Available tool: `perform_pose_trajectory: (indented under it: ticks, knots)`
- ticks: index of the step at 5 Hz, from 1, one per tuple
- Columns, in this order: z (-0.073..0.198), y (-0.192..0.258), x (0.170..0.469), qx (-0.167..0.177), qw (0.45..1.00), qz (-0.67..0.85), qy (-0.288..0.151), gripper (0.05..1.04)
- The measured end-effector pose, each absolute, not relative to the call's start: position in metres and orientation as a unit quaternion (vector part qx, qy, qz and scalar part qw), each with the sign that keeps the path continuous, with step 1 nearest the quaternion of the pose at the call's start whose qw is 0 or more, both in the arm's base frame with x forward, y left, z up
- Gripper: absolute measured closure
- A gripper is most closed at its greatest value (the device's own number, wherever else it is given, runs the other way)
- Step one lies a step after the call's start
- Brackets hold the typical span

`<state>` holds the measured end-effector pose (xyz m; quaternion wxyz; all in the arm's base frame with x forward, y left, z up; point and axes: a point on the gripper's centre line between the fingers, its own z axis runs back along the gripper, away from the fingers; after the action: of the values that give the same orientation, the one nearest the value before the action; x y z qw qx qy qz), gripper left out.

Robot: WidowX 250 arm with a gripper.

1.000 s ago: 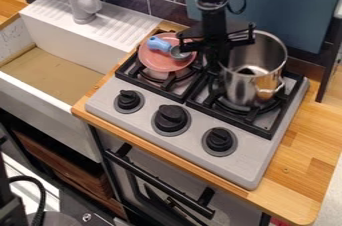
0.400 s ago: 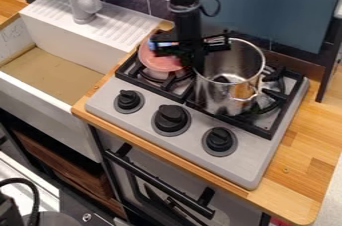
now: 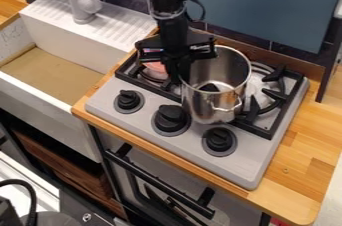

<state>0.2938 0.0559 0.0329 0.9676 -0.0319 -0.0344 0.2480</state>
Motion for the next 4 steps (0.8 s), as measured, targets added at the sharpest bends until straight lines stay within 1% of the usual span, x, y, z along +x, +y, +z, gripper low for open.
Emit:
perform_pose_trajectory:
  ticks: [1, 4]
  knots:
    - [0.03, 0.058, 0.284, -0.03, 0.971, 0.236, -0.035, 1.029]
    - [0.029, 0.069, 0.281, -0.031, 0.969, 0.241, -0.042, 1.029]
